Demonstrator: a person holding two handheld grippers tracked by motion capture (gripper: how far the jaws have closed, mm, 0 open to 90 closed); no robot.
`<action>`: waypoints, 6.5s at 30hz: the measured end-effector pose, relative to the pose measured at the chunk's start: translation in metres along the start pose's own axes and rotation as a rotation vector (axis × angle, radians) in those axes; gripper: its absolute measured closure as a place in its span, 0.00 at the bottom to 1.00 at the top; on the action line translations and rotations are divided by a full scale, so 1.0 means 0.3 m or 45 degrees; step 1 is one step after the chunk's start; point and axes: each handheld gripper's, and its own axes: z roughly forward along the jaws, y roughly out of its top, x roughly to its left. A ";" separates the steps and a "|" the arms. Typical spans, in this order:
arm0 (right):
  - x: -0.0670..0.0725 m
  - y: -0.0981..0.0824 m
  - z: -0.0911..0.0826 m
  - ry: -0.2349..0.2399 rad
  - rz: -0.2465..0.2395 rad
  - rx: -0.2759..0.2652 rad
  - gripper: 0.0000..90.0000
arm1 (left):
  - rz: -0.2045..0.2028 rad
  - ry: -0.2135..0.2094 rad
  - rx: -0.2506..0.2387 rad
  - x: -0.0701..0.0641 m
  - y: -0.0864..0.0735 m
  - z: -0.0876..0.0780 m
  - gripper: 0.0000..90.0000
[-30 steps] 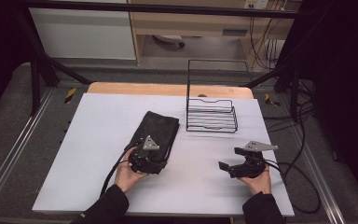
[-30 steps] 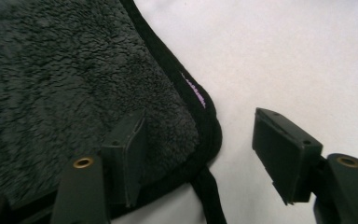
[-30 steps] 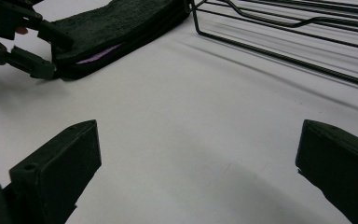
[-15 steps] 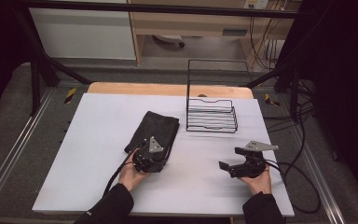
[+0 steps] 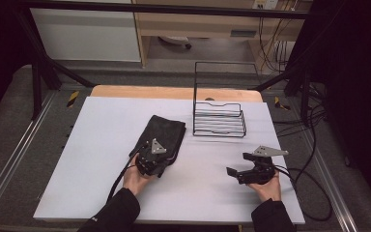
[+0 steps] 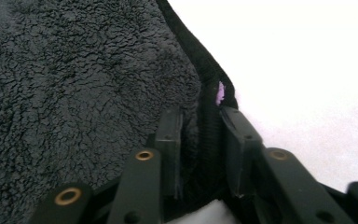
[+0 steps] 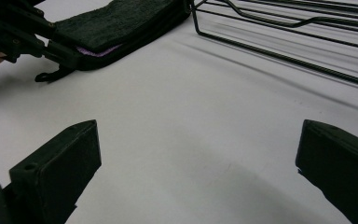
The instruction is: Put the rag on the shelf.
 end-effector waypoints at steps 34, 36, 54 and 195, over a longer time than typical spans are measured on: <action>0.001 -0.001 0.005 0.009 -0.001 0.013 0.01 | 0.104 -0.086 0.056 0.057 -0.029 -0.051 0.46; 0.000 -0.001 0.005 0.008 -0.002 0.009 0.01 | 0.149 -0.049 0.058 0.043 -0.029 -0.037 0.45; 0.001 0.001 0.005 0.013 -0.004 0.000 0.01 | 0.104 0.020 0.037 0.065 -0.024 -0.030 0.85; 0.396 0.039 0.300 0.251 0.038 0.325 0.90 | -0.340 -0.277 0.081 0.039 -0.220 -0.239 0.96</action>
